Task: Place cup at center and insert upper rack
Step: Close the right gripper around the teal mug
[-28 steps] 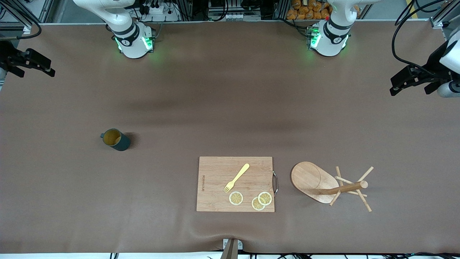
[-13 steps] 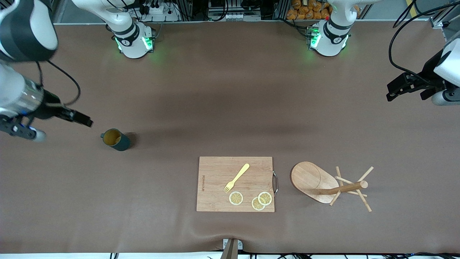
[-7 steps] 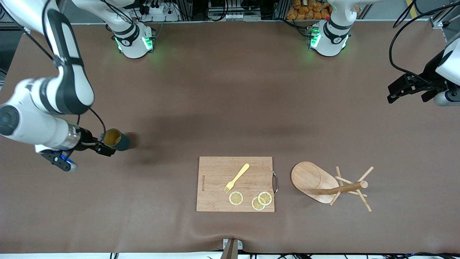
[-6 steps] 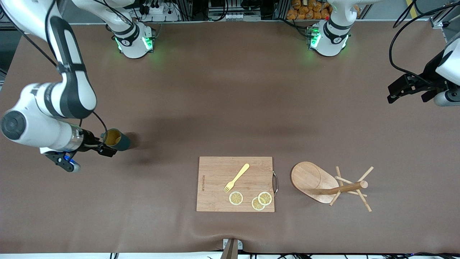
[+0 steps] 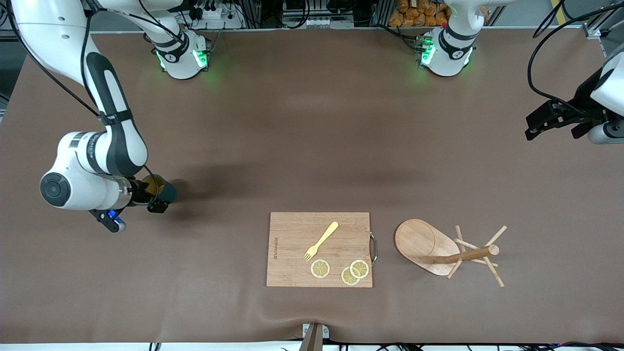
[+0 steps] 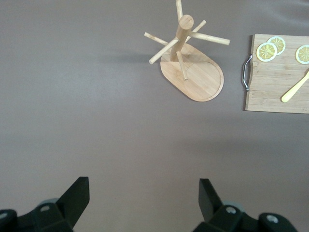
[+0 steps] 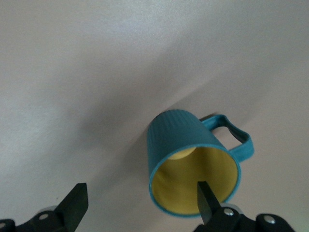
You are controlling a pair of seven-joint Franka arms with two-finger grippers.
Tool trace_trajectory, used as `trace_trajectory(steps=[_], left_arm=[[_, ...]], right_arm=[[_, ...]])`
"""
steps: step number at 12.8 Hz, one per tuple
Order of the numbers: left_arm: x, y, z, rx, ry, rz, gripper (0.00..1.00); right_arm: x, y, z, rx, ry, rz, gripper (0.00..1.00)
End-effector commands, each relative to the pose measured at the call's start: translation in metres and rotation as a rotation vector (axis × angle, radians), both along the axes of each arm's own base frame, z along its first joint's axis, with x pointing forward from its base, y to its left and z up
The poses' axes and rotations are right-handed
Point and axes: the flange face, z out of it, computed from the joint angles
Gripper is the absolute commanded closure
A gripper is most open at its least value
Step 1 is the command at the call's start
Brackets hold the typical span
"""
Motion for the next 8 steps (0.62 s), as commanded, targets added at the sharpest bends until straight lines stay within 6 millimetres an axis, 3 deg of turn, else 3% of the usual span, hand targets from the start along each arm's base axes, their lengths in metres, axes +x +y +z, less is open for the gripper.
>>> trace_trajectory(steps=[1,2,3,5,8], left_arm=[[0.0011,-0.0009,0.0034,-0.008,-0.010,-0.006,0.00],[0.0011,-0.0009,0.0034,-0.008,-0.010,-0.006,0.00],[0.0011,-0.0011,0.0034,-0.009,-0.009,-0.006,0.00],[0.0011,-0.0011,0.0034,-0.009,-0.009,-0.006,0.00],[0.0025,-0.0012,0.0034,-0.010,-0.017,-0.006,0.00]], right_arm=[[-0.0088,-0.0015,-0.0234,-0.005,-0.018,-0.043,0.00],[-0.0085,0.0003,-0.0233,-0.007,-0.020,-0.048,0.00],[-0.0093,0.0012,-0.0279,-0.008,-0.013,-0.048,0.07],[-0.0092,0.0011,-0.0297,-0.009,-0.012,-0.048,0.50],[-0.0086,0.0011,-0.0299,-0.009,-0.014,-0.047,0.85]])
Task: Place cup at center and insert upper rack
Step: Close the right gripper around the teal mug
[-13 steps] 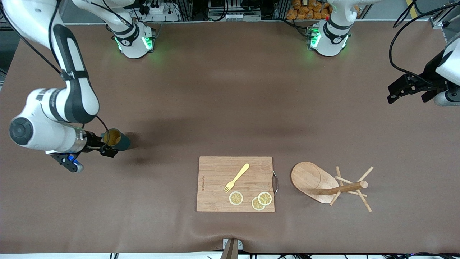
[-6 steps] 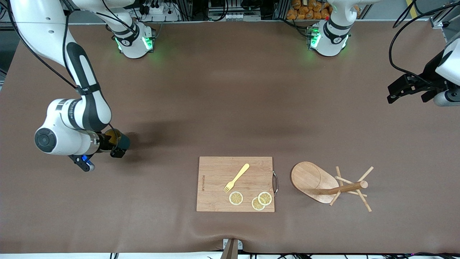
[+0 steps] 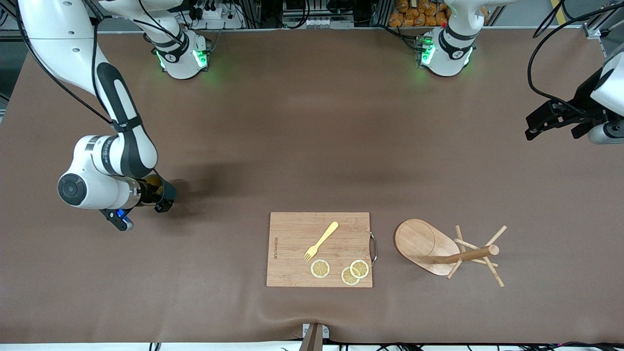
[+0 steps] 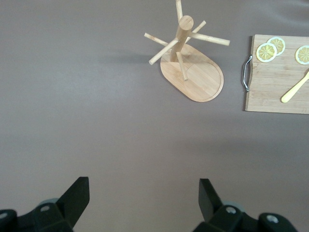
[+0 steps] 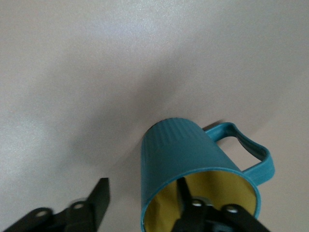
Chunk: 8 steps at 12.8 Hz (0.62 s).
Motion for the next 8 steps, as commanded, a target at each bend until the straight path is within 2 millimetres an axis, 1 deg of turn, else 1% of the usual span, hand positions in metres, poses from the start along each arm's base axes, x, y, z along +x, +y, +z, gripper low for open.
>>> trace_trajectory(steps=[1,2,3,5,7,8], left_arm=[[0.002,-0.001,0.004,-0.010,-0.014,-0.006,0.00],[0.002,-0.001,0.004,-0.010,-0.016,-0.006,0.00],[0.002,-0.001,0.003,-0.010,-0.013,-0.006,0.00],[0.002,0.000,0.003,-0.010,-0.013,-0.006,0.00],[0.002,0.000,0.002,-0.009,-0.011,-0.006,0.00],[0.002,0.000,0.003,-0.010,-0.013,-0.006,0.00]], right_arm=[[0.000,0.002,0.001,0.007,-0.008,-0.023,0.94],[0.001,0.005,0.002,0.007,-0.013,-0.019,1.00],[0.002,0.004,0.003,0.008,-0.014,-0.020,1.00],[0.002,0.008,0.005,0.009,-0.016,-0.013,1.00],[0.008,0.010,0.017,0.012,-0.031,-0.008,1.00],[0.011,0.016,0.027,0.015,-0.031,0.004,1.00]])
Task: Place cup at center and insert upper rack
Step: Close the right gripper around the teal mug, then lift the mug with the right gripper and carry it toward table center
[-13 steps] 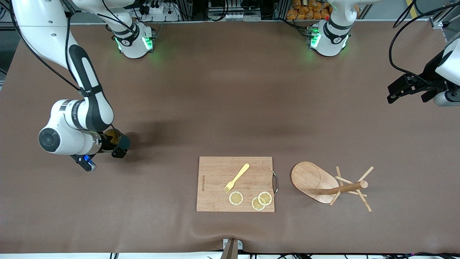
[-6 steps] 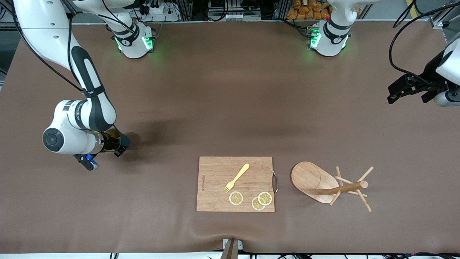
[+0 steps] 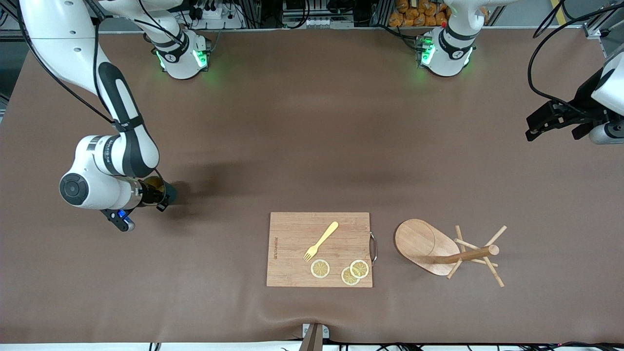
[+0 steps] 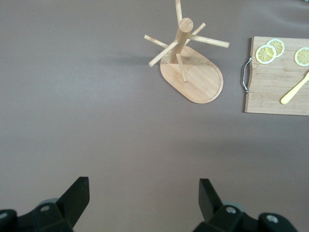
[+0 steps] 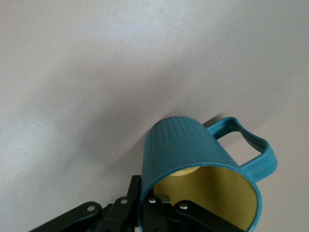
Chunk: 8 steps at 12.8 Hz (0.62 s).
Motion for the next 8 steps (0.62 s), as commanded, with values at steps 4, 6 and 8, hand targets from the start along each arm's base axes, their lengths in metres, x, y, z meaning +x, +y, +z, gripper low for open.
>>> trace_trajectory(steps=[4,6,8], left_arm=[[0.002,0.003,0.002,-0.009,-0.008,0.000,0.00],[0.002,0.003,0.002,-0.009,-0.008,0.000,0.00],[0.002,0.003,0.002,-0.009,-0.008,0.000,0.00]], right_arm=[[0.019,0.092,0.106,0.010,0.018,-0.019,1.00],[0.007,0.158,0.145,0.055,-0.029,0.010,1.00],[-0.003,0.230,0.178,0.087,-0.067,-0.001,1.00]])
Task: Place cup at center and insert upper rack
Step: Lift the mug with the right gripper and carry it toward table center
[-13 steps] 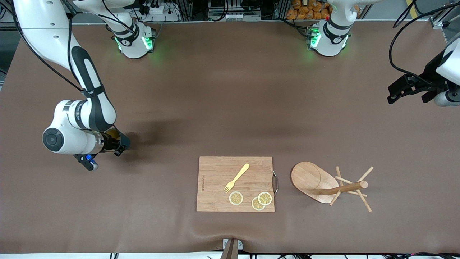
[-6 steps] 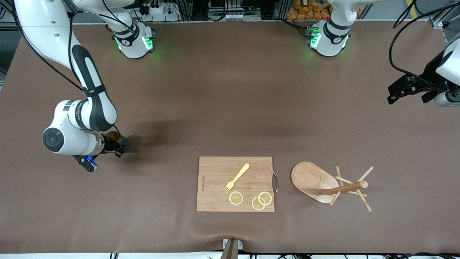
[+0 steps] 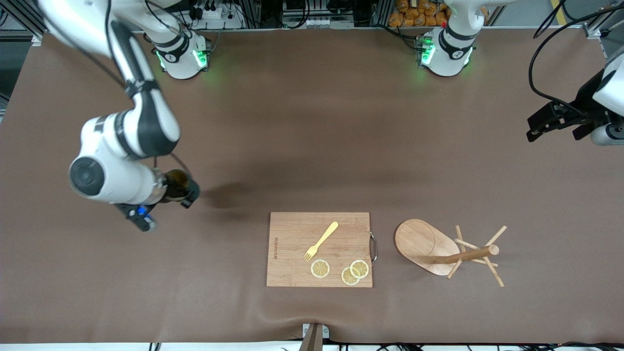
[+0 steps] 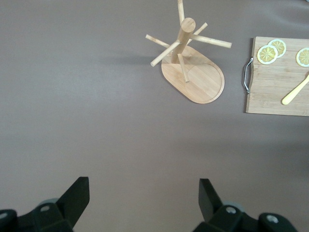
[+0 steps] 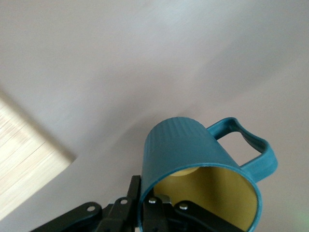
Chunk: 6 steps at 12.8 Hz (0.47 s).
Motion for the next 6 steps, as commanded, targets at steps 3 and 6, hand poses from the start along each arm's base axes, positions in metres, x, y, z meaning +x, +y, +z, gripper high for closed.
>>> trace_trajectory(steps=[3,6], left_arm=[[0.000,0.000,0.004,-0.008,-0.008,-0.004,0.00],[-0.001,-0.001,0.003,-0.008,-0.004,-0.009,0.00]], right_arm=[[-0.052,0.164,0.057,0.034,-0.061,0.025,1.00],[-0.092,0.247,0.064,0.041,-0.085,0.090,1.00]])
